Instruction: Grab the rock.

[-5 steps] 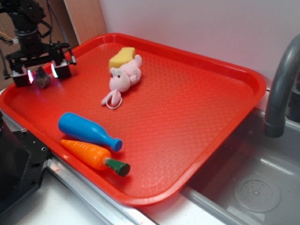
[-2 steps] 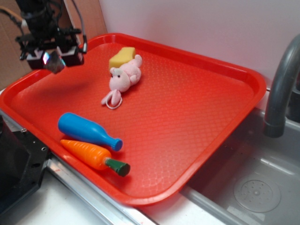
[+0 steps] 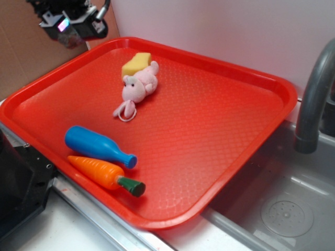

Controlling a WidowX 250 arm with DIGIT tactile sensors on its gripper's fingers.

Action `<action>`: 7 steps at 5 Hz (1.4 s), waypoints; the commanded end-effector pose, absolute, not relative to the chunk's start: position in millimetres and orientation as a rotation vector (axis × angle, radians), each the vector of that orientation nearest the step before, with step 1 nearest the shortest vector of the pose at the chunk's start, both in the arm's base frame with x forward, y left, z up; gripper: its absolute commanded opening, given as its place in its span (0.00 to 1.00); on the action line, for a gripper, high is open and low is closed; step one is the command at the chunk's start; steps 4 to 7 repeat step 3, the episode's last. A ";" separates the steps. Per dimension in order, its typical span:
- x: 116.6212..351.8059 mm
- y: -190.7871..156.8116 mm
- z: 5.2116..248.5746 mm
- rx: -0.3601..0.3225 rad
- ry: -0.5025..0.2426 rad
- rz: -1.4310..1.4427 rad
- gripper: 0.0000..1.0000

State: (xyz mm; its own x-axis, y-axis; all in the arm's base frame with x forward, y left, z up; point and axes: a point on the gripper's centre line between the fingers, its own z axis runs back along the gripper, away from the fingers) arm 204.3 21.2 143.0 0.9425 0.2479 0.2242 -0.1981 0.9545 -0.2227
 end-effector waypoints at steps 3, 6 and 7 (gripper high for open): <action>188.1 13.0 172.6 -0.167 -0.242 0.175 0.00; 188.1 13.0 172.6 -0.167 -0.242 0.175 0.00; 188.1 13.0 172.6 -0.167 -0.242 0.175 0.00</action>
